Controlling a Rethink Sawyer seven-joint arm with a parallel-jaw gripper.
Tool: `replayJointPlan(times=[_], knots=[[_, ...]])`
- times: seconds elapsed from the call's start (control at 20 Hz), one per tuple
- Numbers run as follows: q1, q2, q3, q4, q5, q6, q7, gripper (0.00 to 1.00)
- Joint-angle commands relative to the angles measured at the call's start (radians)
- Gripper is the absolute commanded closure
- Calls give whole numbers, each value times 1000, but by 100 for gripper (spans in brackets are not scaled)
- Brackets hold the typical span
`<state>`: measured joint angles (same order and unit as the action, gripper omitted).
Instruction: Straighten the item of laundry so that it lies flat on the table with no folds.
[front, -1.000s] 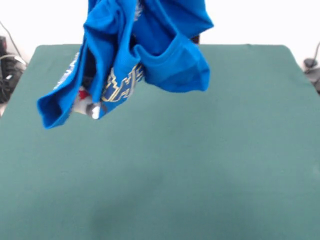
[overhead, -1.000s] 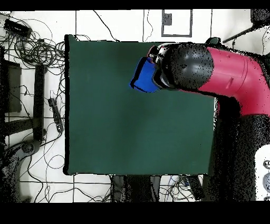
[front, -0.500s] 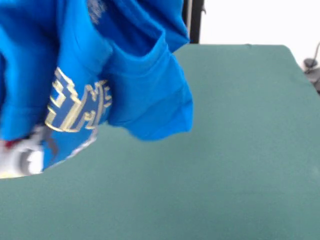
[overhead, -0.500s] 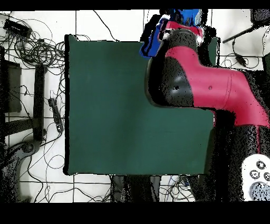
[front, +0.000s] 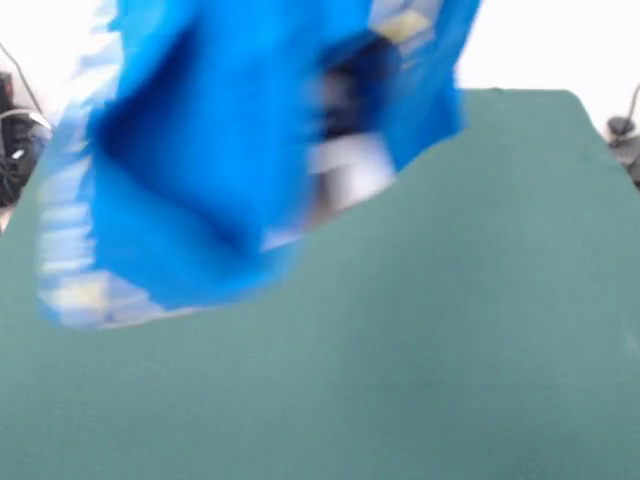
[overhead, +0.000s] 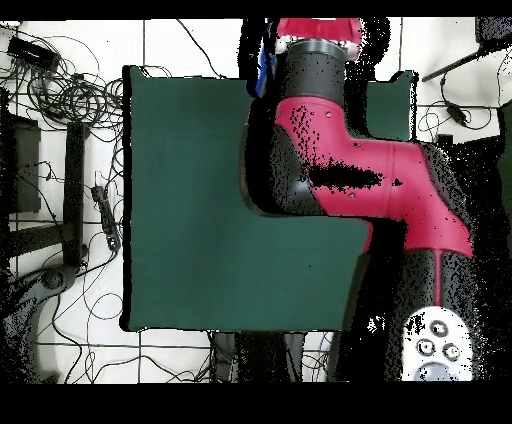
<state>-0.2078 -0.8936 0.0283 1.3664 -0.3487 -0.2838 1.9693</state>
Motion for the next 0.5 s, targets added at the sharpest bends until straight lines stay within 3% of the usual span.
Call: replayJointPlan(times=[0.05, 0.15, 0.25, 0.3, 0.5], knots=[[137, 157, -194, 203, 156, -261, 91, 100], [168, 212, -239, 272, 257, -453, 93, 100], [223, 231, -303, 317, 370, -496, 94, 100], [225, 224, -306, 323, 364, -475, 102, 100], [223, 240, -311, 355, 376, -580, 109, 100]])
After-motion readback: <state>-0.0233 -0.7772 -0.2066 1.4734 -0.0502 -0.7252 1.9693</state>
